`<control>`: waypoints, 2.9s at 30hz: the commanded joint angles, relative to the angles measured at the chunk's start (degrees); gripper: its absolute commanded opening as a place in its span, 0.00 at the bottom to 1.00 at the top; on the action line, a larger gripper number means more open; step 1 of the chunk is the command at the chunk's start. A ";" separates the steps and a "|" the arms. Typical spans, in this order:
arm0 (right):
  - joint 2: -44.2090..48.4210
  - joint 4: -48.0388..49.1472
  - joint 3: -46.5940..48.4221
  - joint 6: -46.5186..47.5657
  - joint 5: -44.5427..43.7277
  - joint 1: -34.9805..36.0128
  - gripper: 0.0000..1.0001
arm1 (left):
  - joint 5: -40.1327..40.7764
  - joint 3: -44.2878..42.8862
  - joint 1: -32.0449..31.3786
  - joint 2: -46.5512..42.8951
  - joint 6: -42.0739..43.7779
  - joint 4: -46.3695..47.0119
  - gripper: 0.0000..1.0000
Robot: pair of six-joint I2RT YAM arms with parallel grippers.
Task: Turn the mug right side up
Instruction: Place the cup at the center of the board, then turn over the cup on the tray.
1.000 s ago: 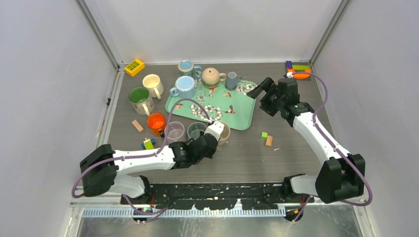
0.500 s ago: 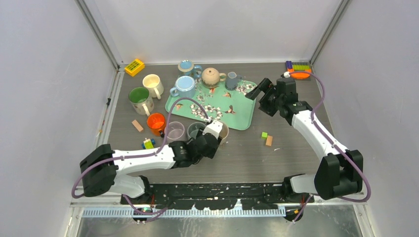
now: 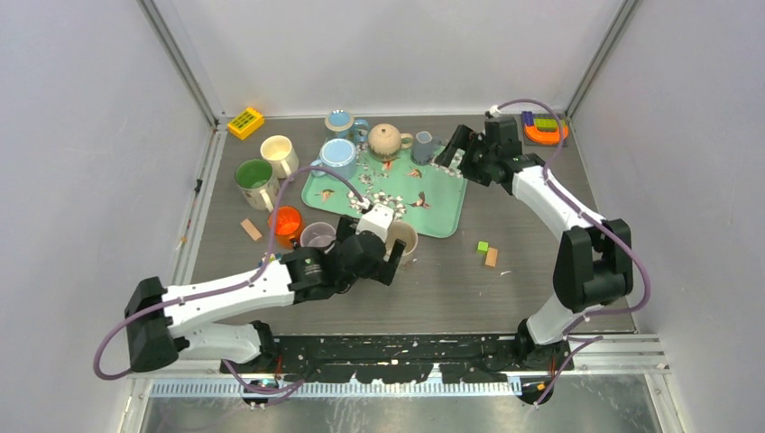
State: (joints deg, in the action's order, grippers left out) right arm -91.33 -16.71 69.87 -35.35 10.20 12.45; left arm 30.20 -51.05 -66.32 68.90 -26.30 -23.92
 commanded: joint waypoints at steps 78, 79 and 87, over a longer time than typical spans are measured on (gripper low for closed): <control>-29.69 -8.64 31.40 20.96 -14.86 12.14 0.79 | -2.15 -9.91 4.16 -11.86 -5.80 -15.72 1.00; -30.26 -9.45 32.23 21.13 -15.61 12.12 0.76 | -2.11 -9.89 4.14 -11.86 -5.90 -15.78 1.00; -31.45 -11.32 33.48 21.14 -16.57 12.37 0.55 | -2.06 -9.62 4.18 -12.10 -5.95 -15.73 1.00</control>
State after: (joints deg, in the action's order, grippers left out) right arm -122.63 -26.70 101.47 -15.20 -4.34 24.51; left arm 27.83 -60.90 -62.50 57.52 -32.56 -41.82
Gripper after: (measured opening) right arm 0.589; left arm 0.996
